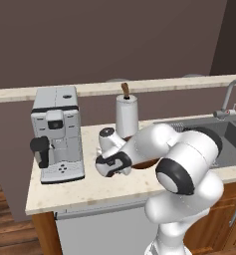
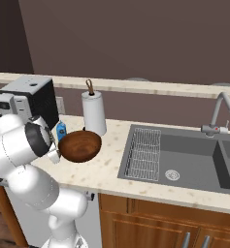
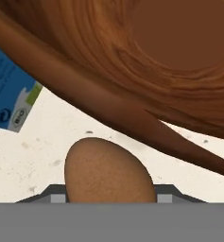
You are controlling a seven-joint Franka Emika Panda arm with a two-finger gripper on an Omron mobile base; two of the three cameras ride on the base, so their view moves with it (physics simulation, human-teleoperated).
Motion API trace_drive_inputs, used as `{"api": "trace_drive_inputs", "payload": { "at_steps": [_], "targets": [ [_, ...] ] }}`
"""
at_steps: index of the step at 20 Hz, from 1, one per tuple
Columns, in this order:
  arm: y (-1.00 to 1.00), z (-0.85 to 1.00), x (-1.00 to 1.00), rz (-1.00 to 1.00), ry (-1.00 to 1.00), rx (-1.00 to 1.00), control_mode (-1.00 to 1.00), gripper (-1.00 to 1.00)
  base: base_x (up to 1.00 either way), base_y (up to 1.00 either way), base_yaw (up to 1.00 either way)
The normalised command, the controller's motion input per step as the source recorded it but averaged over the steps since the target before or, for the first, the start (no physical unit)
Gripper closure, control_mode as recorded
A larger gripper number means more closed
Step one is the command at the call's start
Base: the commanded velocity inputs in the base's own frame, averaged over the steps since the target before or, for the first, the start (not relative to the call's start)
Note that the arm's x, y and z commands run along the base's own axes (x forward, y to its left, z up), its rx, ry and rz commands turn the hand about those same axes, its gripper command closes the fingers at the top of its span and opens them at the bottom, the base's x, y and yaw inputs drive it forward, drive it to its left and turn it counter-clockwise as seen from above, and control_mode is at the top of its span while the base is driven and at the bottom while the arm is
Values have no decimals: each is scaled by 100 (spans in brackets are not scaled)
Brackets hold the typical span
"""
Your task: Gather the eggs and milk located in the vicinity of the sink area and place them right next to the bowl.
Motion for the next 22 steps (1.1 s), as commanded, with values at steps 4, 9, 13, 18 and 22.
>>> {"api": "trace_drive_inputs", "payload": {
  "at_steps": [4,9,13,18,22],
  "targets": [
    [-1,0,0,-5,-3,0,-100,100,0,0,0],
    [0,0,0,-1,-1,0,-100,100,0,0,0],
    [-1,0,0,0,-5,0,-100,100,0,0,0],
    [-1,0,0,0,-11,-3,-100,100,0,0,0],
    [-1,-4,0,0,-11,-5,-100,100,0,0,0]
  ]
}}
